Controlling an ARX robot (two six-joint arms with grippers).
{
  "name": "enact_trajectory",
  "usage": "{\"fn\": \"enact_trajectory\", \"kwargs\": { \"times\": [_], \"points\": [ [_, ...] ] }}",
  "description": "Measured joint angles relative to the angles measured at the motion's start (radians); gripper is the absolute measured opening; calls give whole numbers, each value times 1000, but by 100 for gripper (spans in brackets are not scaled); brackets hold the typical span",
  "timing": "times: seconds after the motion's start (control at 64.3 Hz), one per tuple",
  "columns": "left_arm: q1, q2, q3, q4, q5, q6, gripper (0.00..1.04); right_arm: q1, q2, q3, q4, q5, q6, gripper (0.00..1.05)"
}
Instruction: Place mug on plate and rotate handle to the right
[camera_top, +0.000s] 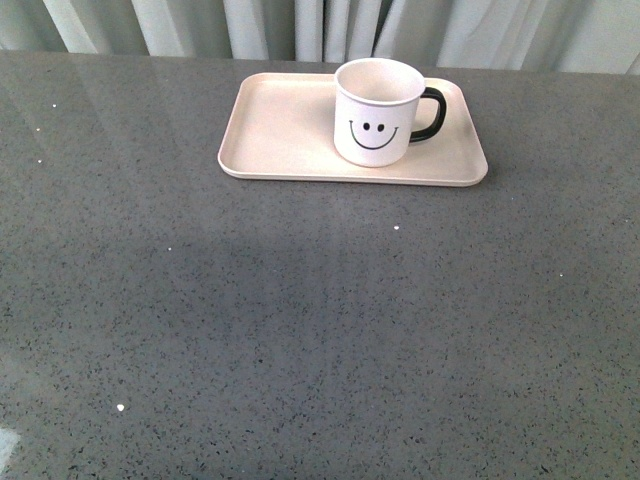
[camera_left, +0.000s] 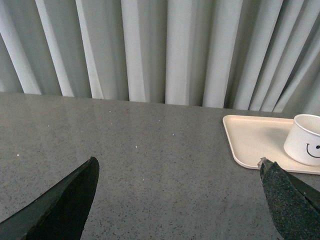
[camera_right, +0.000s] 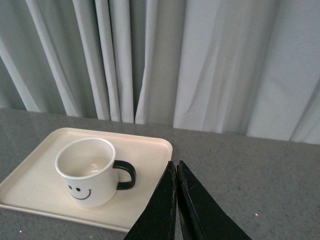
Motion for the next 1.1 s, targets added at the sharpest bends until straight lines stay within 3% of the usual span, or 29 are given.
{"fn": "enact_trajectory", "kwargs": {
  "times": [0.591,1.104],
  "points": [
    [0,0,0,0,0,0,95,-5,-351,-349,-12,-4,0,2],
    [0,0,0,0,0,0,95,-5,-755,-427,-334,-3,0,2]
  ]
}}
